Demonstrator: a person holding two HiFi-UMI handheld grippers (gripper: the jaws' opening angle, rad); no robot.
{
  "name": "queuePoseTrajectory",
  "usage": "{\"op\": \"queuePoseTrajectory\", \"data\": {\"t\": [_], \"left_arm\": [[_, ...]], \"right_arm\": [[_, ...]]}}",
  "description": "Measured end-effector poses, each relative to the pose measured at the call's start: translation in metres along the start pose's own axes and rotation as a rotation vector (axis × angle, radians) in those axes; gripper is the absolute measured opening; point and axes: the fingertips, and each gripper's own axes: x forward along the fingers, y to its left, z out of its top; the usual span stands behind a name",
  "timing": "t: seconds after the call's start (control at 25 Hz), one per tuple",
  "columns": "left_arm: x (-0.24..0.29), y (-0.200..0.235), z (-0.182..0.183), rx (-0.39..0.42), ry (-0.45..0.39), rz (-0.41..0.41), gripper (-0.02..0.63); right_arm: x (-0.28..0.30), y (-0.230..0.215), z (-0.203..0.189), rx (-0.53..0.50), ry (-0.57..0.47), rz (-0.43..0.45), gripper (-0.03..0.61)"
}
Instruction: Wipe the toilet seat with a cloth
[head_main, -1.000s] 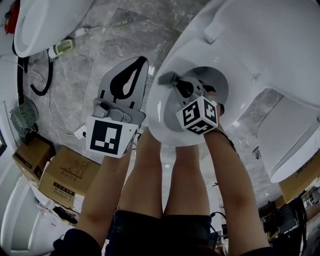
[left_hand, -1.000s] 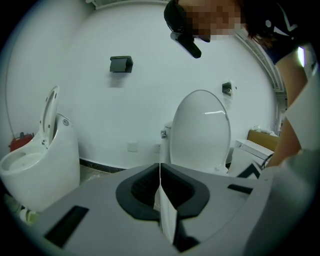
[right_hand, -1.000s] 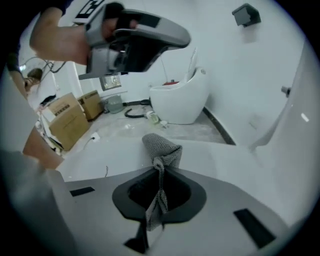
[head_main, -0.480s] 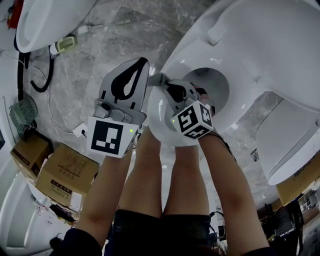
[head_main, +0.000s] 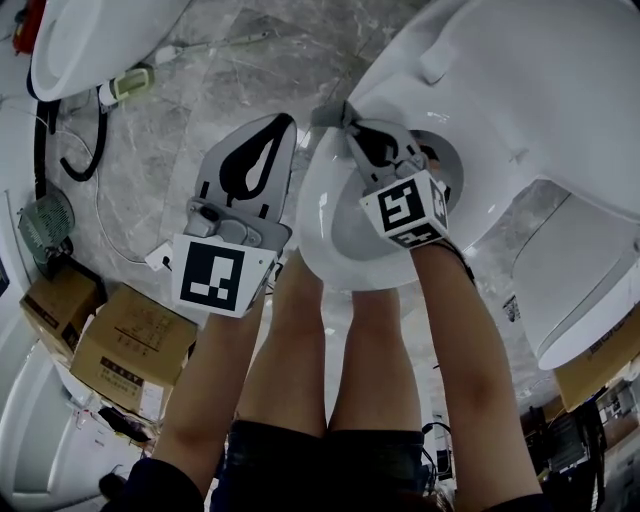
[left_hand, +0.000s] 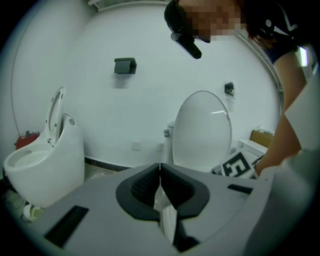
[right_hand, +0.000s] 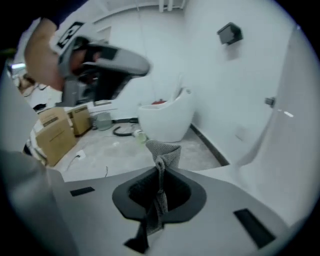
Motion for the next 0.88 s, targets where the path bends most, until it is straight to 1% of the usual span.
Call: {"op": "queuePoseTrajectory", "data": {"t": [0.04,0.08,0.12,0.16,0.2,0.24,0.28,0.4,0.48,0.56,0.6,0.68,0.76,0.8,0.88], "left_arm": [[-0.001,0.0,-0.001,-0.001,-0.001,0.002,0.025],[-0.002,0.0,-0.001,-0.002,-0.002,0.003,0.025],[-0.004,0.001,-0.001,-0.002,-0.002,0.005,0.025],[-0.006,0.001,-0.001,-0.003,-0.003,0.008,0.025],[-0.007,0.002,-0.001,-0.004,-0.003,0.01,0.025],[-0.008,0.003,-0.001,-0.003,-0.005,0.013,0.025],[-0.009,0.004,0.0,-0.002,-0.007,0.014,0.025],[-0.009,0.003,0.002,-0.005,-0.014,0.013,0.025],[-0.009,0.001,0.004,-0.005,-0.016,0.011,0.025],[-0.009,0.0,0.007,-0.001,-0.016,0.009,0.025],[-0.009,-0.001,0.007,0.001,-0.018,0.007,0.025],[-0.009,-0.002,0.008,0.004,-0.021,0.004,0.025],[-0.01,-0.003,0.007,0.004,-0.021,0.002,0.025],[-0.011,-0.004,0.006,0.003,-0.02,0.002,0.025],[-0.013,-0.005,0.003,0.002,-0.019,0.003,0.025]], "right_arm": [[-0.002,-0.03,0.002,0.044,-0.01,-0.085,0.034],[-0.005,-0.054,0.004,0.082,-0.02,-0.151,0.034],[-0.008,-0.069,0.006,0.107,-0.028,-0.191,0.034],[-0.009,-0.072,0.007,0.116,-0.034,-0.199,0.034],[-0.007,-0.065,0.008,0.11,-0.036,-0.175,0.034],[-0.005,-0.047,0.009,0.088,-0.036,-0.122,0.034],[-0.002,-0.021,0.008,0.056,-0.034,-0.049,0.034],[-0.003,0.08,-0.002,-0.038,-0.016,0.212,0.034],[-0.016,0.151,-0.017,-0.084,0.019,0.379,0.034],[-0.037,0.211,-0.037,-0.125,0.059,0.519,0.034],[-0.049,0.233,-0.047,-0.143,0.077,0.572,0.034],[-0.067,0.259,-0.063,-0.173,0.103,0.634,0.034],[-0.072,0.259,-0.071,-0.199,0.106,0.634,0.034],[-0.068,0.249,-0.071,-0.202,0.1,0.606,0.034],[-0.052,0.211,-0.065,-0.161,0.083,0.499,0.034]]}}
